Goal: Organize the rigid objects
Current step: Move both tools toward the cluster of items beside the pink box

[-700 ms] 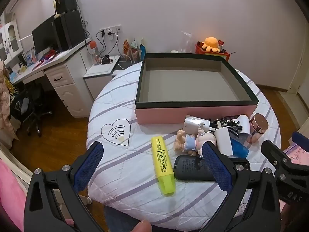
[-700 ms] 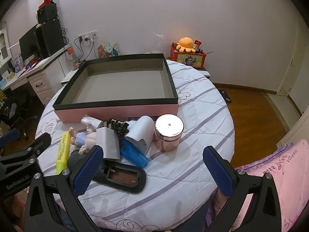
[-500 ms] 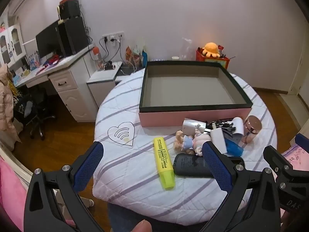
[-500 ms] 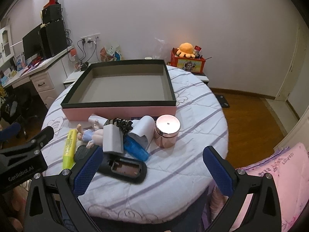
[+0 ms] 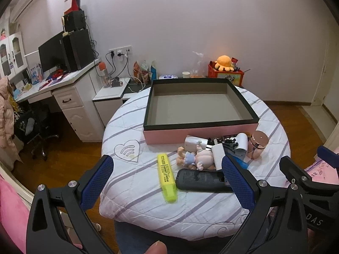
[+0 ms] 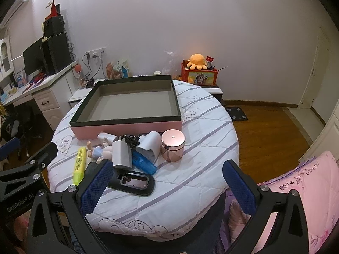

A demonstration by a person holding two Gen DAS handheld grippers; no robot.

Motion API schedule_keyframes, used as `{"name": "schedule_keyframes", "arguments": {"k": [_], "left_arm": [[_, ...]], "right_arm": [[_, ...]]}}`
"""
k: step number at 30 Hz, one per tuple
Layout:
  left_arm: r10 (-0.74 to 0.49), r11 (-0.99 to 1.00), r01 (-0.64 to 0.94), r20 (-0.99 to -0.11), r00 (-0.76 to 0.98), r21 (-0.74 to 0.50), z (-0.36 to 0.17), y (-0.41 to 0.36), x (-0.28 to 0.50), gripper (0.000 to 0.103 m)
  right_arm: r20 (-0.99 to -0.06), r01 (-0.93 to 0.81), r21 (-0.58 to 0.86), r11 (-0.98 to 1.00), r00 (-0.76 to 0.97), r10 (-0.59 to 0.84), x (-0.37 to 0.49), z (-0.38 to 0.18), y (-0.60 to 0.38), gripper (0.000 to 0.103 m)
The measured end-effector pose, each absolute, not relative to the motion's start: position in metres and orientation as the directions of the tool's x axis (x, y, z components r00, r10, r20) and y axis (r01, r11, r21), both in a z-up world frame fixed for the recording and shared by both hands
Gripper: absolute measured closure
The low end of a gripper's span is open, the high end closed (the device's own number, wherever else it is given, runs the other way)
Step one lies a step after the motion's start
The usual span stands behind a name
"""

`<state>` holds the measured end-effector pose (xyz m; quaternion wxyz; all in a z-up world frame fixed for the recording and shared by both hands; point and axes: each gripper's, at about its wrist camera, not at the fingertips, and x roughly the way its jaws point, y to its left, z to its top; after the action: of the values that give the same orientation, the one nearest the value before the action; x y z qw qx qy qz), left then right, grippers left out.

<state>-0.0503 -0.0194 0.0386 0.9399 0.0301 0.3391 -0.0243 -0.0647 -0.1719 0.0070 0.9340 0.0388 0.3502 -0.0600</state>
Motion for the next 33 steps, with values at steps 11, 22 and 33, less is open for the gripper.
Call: {"name": "schedule_keyframes", "arguments": {"k": [11,22,33], "left_arm": [[-0.039,0.994,0.096,-0.646,0.762,0.054,0.037,-0.031,-0.052,0.000],[0.002,0.992,0.081,-0.651,0.759,0.098,0.030,-0.028,-0.053,0.000],[0.010,0.991,0.078,-0.648,0.762,0.108,0.027,-0.026,-0.056,0.000]], "right_arm": [[-0.652,0.181,0.027,0.983,0.749,-0.120,-0.068,0.011,-0.195,0.000],[-0.654,0.160,0.016,0.987,0.748,-0.111,-0.067,0.009,-0.190,0.000],[-0.657,0.153,0.017,0.988,0.746,-0.104,-0.066,0.007,-0.188,0.000]]}}
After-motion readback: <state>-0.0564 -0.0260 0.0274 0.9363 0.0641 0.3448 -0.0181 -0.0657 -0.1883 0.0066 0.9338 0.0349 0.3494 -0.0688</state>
